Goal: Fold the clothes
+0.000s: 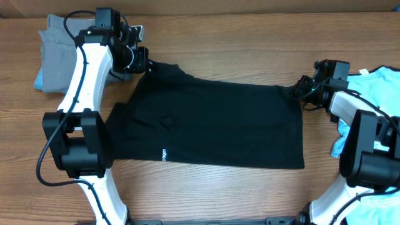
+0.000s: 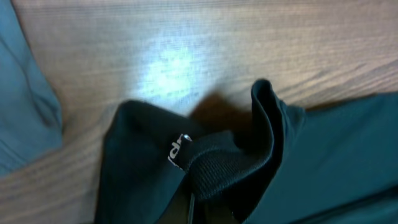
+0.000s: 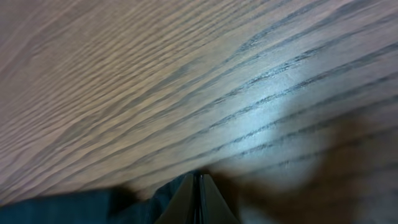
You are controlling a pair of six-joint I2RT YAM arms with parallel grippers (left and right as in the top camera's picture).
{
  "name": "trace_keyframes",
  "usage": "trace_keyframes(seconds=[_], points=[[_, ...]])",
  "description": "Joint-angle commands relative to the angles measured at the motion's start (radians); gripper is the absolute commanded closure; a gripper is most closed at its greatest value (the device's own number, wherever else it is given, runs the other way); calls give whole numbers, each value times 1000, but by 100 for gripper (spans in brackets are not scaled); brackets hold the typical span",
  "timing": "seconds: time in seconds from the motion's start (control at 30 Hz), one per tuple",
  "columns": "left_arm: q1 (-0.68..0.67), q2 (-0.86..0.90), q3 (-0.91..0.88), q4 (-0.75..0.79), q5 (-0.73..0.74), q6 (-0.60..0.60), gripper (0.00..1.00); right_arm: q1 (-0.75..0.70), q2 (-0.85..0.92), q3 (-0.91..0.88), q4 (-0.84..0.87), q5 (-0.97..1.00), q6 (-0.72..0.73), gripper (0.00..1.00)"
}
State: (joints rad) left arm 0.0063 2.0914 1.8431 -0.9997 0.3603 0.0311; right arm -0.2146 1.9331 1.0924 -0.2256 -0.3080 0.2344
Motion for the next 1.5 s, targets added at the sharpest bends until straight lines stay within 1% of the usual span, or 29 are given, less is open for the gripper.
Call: trace_keyframes(seconds=[0.0,0.13,0.27,0.37,0.53,0.7,0.9,1.0,1.1,1.33,1.47], points=[[3,-56,27,-31,13,-8,96,-3,-126,22,-35,-8,1,96],[6,-88,27,-71,-16,-8,96,-3,-212,22,-108,-8,2,96],[6,-114,27,-147,-66,-8,96,-4,-293,22,-191,-5,5,96],[6,-123,27,-230,-85,-8,95,-6,-348,22,-282,39,57,96],[8,-123,27,-343,-87,-10,94,-31,-413,22,-404,45,111,96],[8,-123,27,-452,-91,-13,94,-65,-447,22,-537,48,129,96],[6,-123,26,-585,-138,-12,96,-93,-451,22,-702,80,128,96],[5,-123,26,-629,-143,-11,96,-93,-451,22,-751,152,129,96],[5,-123,26,-684,-173,-9,96,-93,-451,22,-783,167,130,96],[-13,-134,-17,-691,-177,-8,95,-93,-451,21,-837,245,163,96],[-35,-153,-90,-691,-179,-4,96,-93,-451,21,-880,248,163,96]])
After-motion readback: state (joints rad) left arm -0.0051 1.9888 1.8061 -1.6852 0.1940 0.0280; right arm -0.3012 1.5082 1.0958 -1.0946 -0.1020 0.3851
